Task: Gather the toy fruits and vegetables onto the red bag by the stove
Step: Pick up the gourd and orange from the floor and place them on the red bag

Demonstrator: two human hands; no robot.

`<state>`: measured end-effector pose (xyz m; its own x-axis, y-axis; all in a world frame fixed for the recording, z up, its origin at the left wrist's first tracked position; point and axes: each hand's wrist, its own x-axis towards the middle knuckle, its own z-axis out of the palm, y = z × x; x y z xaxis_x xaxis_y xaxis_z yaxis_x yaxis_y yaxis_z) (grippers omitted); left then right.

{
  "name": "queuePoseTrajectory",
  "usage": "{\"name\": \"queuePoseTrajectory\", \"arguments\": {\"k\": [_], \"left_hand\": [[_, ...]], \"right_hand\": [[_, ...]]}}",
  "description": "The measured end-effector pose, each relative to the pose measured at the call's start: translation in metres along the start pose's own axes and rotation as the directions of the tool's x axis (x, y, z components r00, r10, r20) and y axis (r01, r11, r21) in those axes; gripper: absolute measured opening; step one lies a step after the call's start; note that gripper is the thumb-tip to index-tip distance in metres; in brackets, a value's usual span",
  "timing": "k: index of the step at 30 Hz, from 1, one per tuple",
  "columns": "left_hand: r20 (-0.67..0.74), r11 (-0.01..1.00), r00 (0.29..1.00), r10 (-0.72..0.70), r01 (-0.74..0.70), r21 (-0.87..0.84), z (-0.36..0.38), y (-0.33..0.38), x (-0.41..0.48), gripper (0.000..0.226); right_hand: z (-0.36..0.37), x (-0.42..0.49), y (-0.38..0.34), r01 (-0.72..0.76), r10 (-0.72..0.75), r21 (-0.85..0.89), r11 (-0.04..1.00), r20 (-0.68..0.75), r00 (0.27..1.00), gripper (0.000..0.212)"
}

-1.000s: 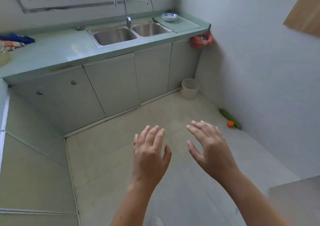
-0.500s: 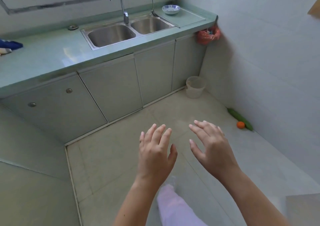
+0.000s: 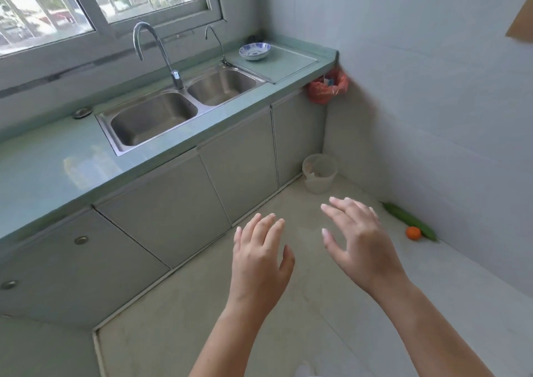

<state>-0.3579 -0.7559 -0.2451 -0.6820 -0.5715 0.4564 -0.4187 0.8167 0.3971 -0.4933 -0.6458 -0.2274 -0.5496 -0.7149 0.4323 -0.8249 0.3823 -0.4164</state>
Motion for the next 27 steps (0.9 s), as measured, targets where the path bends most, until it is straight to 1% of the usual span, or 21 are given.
{"name": "queuePoseTrajectory", "arguments": {"k": [5,12,15,20,24,27], "left_hand": [[0.029,0.998,0.998,0.047,-0.046,-0.037,0.032,0.001,0.046,0.040],[0.101,0.979,0.979,0.180,-0.168,-0.117,0.087,0.006,0.111,0.038],[0.131,0.965,0.963,0.234,-0.214,-0.149,0.112,0.004,0.145,0.038],[0.167,0.934,0.932,0.322,-0.284,-0.216,0.154,-0.009,0.219,0.037],[0.176,0.920,0.921,0.346,-0.297,-0.255,0.176,-0.019,0.286,0.037],[0.183,0.899,0.901,0.394,-0.337,-0.279,0.192,-0.027,0.328,0.038]], "right_hand": [[-0.003,0.036,0.034,-0.070,0.069,-0.014,0.997,-0.048,0.996,0.045],[0.004,0.062,0.085,-0.234,0.226,-0.075,0.969,-0.103,0.969,0.045],[0.010,0.083,0.105,-0.281,0.267,-0.107,0.954,-0.130,0.955,0.045],[0.028,0.142,0.133,-0.353,0.325,-0.147,0.924,-0.184,0.927,0.043],[0.041,0.198,0.147,-0.365,0.327,-0.181,0.913,-0.209,0.922,0.036],[0.047,0.237,0.159,-0.408,0.359,-0.191,0.893,-0.246,0.900,0.039]]}}
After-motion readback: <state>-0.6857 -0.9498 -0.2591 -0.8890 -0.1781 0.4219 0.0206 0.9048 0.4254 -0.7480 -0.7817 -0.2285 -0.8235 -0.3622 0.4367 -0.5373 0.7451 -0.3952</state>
